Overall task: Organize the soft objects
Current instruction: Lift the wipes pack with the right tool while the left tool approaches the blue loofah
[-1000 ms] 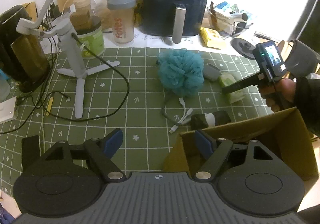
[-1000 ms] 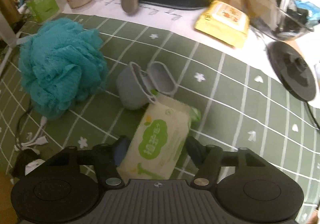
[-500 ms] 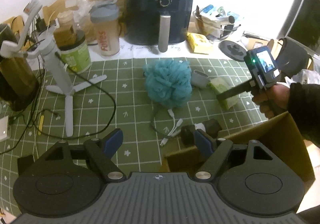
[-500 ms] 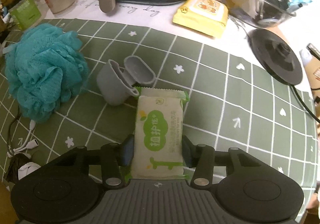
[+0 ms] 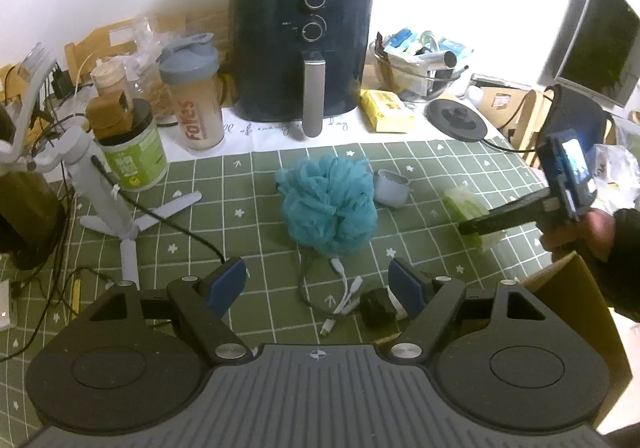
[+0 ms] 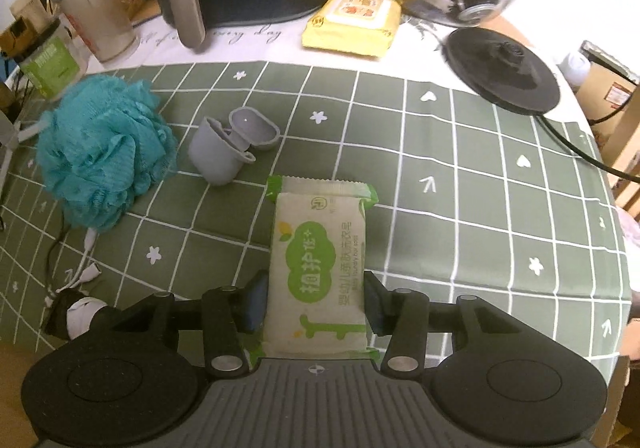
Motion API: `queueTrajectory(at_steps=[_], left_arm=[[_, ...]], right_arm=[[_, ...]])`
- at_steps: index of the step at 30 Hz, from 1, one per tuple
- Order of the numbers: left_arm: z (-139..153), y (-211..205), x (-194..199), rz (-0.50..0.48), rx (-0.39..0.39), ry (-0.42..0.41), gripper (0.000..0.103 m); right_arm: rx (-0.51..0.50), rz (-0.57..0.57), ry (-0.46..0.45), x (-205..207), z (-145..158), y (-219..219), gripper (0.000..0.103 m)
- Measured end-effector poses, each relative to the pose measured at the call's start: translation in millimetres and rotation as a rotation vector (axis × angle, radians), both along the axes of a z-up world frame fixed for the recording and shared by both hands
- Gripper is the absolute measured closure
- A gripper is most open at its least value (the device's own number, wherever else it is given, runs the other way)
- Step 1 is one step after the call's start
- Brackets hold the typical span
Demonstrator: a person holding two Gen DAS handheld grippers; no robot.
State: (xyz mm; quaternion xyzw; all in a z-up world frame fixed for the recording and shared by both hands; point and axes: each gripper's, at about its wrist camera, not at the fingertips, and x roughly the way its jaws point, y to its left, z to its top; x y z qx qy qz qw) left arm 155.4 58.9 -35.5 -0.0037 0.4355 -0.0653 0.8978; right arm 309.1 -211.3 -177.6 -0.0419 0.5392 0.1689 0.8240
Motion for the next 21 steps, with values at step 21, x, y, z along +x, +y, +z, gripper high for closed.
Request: queueTrajectory(at_steps=[21], left_arm=[[-21,-3,64,-0.118,-0.011,-0.015,0.025]], right_arm=[[0.119,-0.100,-0.112,-48,63,-33,0.052]])
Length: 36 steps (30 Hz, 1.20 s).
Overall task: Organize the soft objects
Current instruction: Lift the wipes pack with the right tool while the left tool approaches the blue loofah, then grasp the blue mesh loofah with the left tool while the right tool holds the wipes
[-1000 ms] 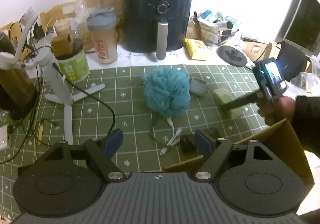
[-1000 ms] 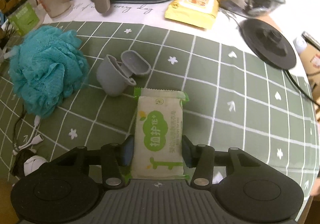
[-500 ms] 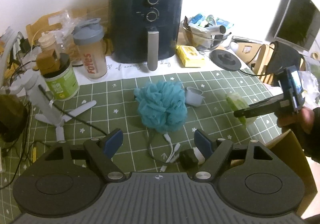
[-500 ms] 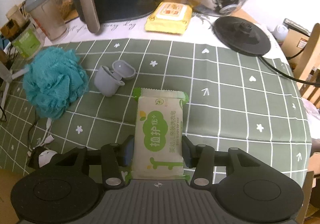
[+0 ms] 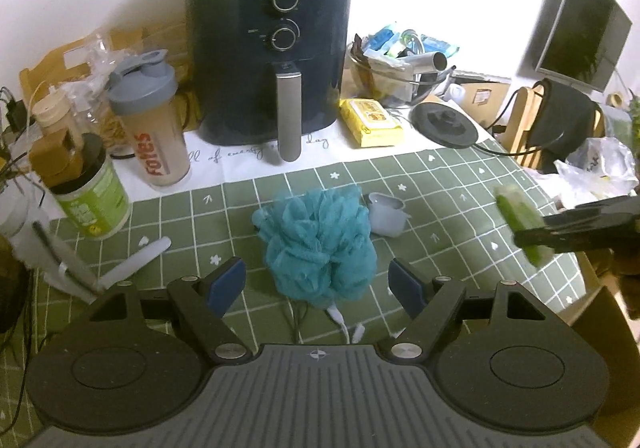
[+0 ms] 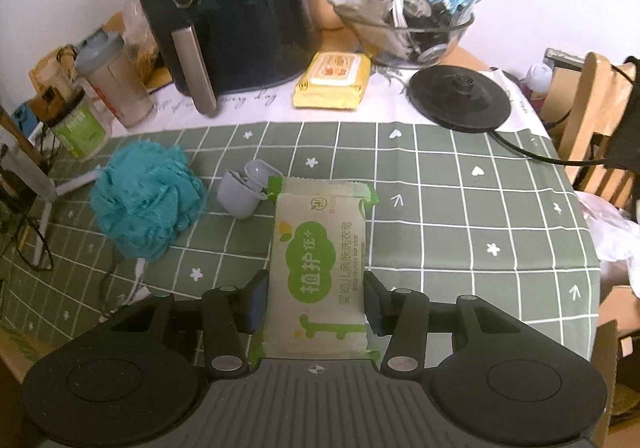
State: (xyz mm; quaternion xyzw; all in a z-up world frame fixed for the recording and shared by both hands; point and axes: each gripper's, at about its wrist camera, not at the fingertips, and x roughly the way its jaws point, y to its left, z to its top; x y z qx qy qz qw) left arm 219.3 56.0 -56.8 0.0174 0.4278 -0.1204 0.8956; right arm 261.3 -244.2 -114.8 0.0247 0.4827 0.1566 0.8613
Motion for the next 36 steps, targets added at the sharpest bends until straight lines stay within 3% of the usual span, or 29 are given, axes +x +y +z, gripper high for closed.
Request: queueTrajectory(at_steps=[8,17,29,34,36], left_arm=[[-27,-11,38,-0.062,0.041,0.007,0.024],[-64,-20,74,-0.118,0.069,0.069,0.013],[-113,-24,110,-0.136,0.042,0.150,0.011],[-122,-24,114,-0.120,0.042,0.139,0.013],[-123,-26,115,-0.115,0.044,0.144,0.022]], right_arm=[[0.019,-0.052,-0.032,-21,21,-15,0.052],[0.021,-0.103,-0.052,-47,36,-30,0.052],[0.022,-0.149,-0.028,-76,36,-47,0.052],[0.016,-0.136,-0.023,-86,37,-49,0.052],[0.014,-0.129,-0.023,-89,39,-48,0.052]])
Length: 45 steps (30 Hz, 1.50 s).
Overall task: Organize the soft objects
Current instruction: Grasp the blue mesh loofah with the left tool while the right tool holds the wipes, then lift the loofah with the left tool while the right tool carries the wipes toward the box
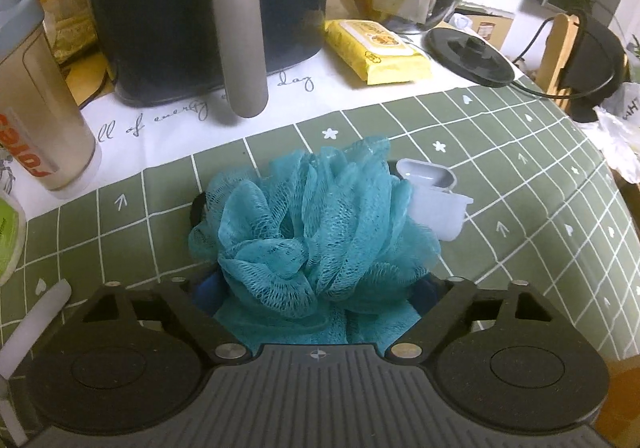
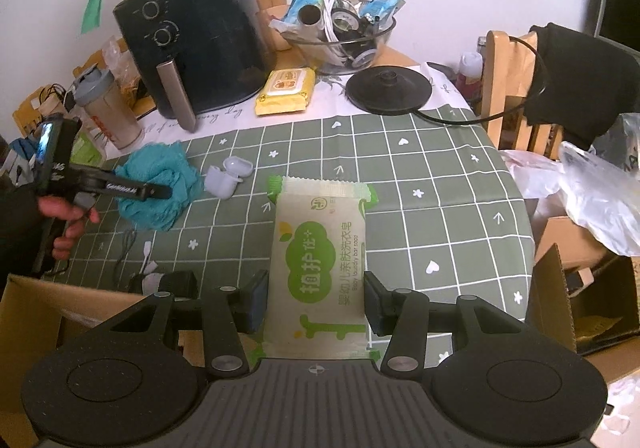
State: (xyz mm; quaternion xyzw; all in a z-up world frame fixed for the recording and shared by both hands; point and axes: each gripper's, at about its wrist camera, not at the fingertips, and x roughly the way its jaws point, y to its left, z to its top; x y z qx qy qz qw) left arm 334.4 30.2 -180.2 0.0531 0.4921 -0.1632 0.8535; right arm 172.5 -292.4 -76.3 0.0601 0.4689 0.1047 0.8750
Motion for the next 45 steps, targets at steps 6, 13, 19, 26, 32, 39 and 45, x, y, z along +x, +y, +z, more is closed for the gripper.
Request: queueTrajectory(at_steps=[6,13,19,26,32,39,45], left_arm=[[7,2,-1,0.011,-0.019,-0.011,0.043],[18,7,-8,0.006,-0.043,-0.024,0.060],[29,9,-19,0.010,-0.059,-0.050,0.066],[52,10,-36,0.024,-0.081,-0.096,0.068],[77,12,-54,0.042,-0.099,-0.139,0.069],[111,11,-81,0.054,-0.123,-0.195,0.069],[139,8,-111,0.047,-0.135,-0.235,0.069]], right_arm=[[0.003,0.004,-0.016,-4,5,-2,0.052],[-0.032,0.030,-0.032,-6,8,-2,0.052],[-0.051,0.032,-0.064,-9,13,-2,0.052],[-0.034,0.056,-0.093,-16,21,-4,0.052],[-0.011,0.086,-0.117,-20,29,-2,0.052],[0.021,0.121,-0.149,-25,39,0,0.052],[0.053,0.160,-0.165,-30,46,3,0.052]])
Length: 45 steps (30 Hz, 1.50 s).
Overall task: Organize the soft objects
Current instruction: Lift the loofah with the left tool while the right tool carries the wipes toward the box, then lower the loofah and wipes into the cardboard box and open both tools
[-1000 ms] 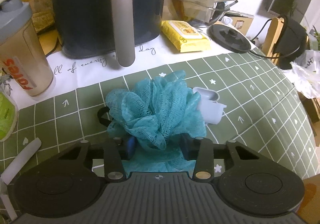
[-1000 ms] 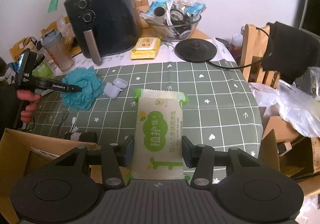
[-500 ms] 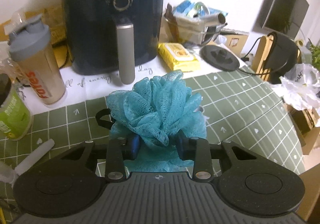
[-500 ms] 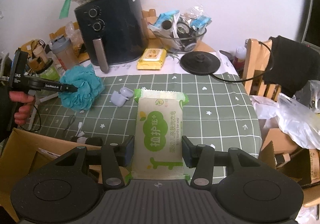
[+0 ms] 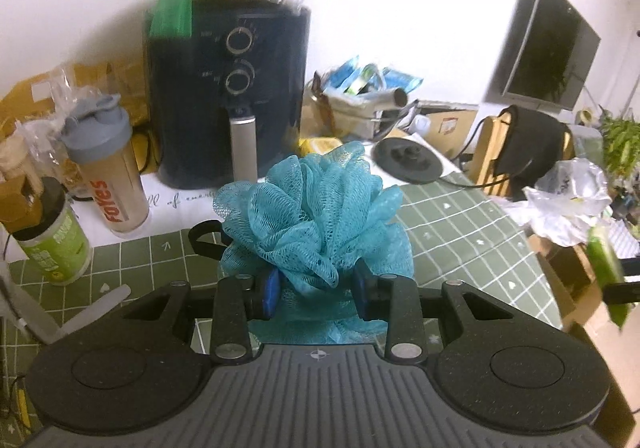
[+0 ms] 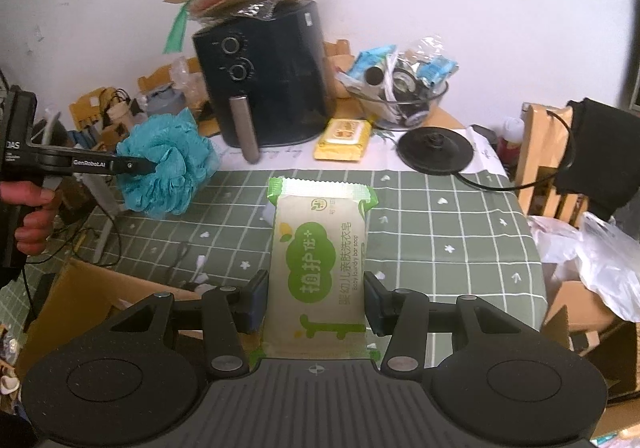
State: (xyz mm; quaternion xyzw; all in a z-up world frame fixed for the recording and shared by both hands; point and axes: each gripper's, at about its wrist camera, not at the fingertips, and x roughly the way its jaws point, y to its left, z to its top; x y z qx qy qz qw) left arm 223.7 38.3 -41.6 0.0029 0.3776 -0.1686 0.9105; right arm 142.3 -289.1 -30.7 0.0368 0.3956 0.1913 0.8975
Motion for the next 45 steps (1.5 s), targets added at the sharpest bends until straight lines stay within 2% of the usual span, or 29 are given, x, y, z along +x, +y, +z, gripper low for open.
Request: queueTrajectory(at_steps=[10,20,31,36,45], left_arm=[[39,-8,-54,-0.021,0.001,-0.042,0.069],[57,-11,-106,-0.024,-0.006,-0.029,0.069],[42,-26,-148,-0.050,-0.011,0.061,0.069],[26,-37,-159,-0.052,0.027,0.099,0.048],[18,-37,-177,0.023,-0.015,0.130,0.047]], right_arm=[[0.031,0.077,-0.025,-15,9,8,0.052],[0.059,0.131,-0.033,-31,15,14,0.052],[0.079,0.183,-0.026,-47,15,19,0.052],[0.080,0.204,-0.018,-52,14,20,0.052],[0.080,0.226,0.003,-59,7,23,0.052]])
